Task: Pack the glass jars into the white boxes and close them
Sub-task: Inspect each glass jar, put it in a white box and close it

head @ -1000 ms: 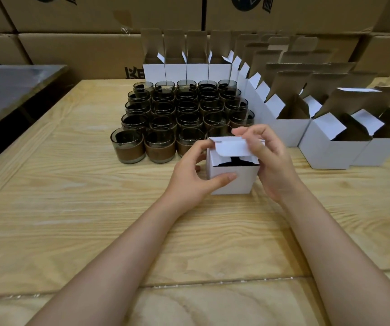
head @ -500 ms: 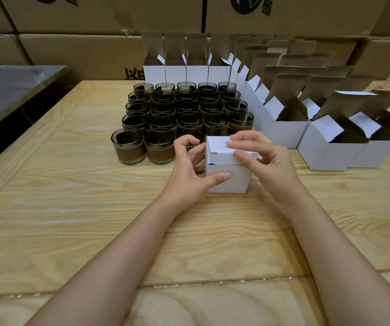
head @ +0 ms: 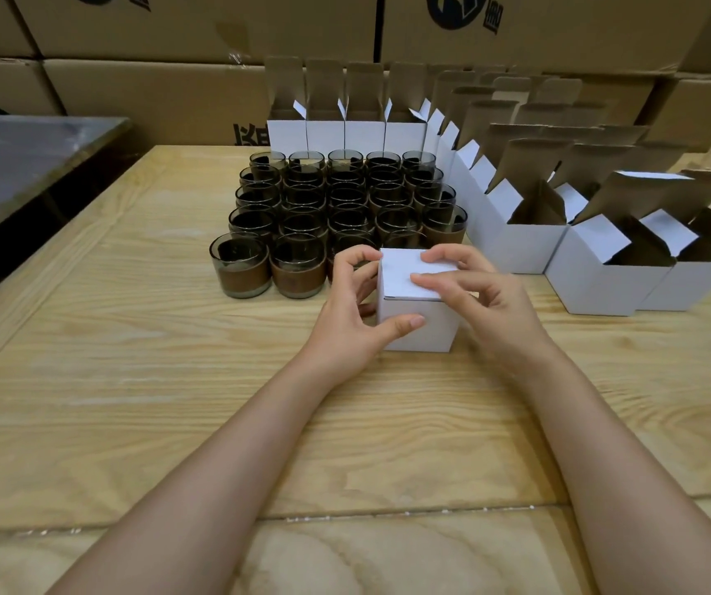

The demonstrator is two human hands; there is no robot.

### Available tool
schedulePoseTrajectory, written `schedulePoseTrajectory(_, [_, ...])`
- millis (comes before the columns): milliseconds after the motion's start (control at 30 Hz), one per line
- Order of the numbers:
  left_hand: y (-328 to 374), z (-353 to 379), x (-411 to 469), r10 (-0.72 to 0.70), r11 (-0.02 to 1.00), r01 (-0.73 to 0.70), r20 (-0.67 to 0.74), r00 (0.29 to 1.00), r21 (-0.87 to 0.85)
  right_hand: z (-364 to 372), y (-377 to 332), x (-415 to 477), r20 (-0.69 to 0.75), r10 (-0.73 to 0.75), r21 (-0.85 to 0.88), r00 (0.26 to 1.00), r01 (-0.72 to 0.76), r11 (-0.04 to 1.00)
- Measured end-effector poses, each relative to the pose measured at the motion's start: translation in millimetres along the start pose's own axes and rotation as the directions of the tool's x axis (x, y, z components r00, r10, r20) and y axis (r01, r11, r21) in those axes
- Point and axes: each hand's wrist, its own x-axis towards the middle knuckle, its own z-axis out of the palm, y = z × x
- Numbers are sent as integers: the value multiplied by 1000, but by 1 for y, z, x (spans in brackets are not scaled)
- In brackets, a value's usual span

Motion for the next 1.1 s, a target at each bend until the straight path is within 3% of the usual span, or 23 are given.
schedulePoseTrajectory(100, [1, 3, -3, 119, 975, -109, -38, 992, 194, -4, 4, 1, 39, 12, 21, 999, -13, 1000])
schedulePoseTrajectory(167, [1, 4, -5, 311, 865, -273, -22, 950, 421, -6, 5, 0, 77, 10, 59, 997, -15, 998])
schedulePoseTrajectory(233, [1, 3, -5, 427, 758, -375, 29, 904, 533, -7, 6, 0, 109, 28, 102, 994, -39, 994])
schedulePoseTrajectory(433, [18, -13, -13, 458, 643, -373, 55, 887, 669, -3, -1, 0, 120, 90, 212, 989, -114, 970])
schedulePoseTrajectory(600, [43, -46, -29, 449, 390, -424, 234, 863, 817, 18, -9, -3, 251, 64, 247, 966, -128, 960])
schedulePoseTrajectory(700, [48, -81, -49, 389, 434, -388, 219, 895, 813, 35, -10, -6, 242, 74, 246, 968, -135, 960])
schedulePoseTrajectory(900, [34, -164, -90, 292, 571, -181, 8, 956, 801, 53, -2, -13, 329, 79, 20, 941, -91, 996])
schedulePoseTrajectory(1100, [14, -235, -85, 182, 454, 88, -189, 965, 887, 54, -2, -11, 340, 122, -30, 932, -119, 992])
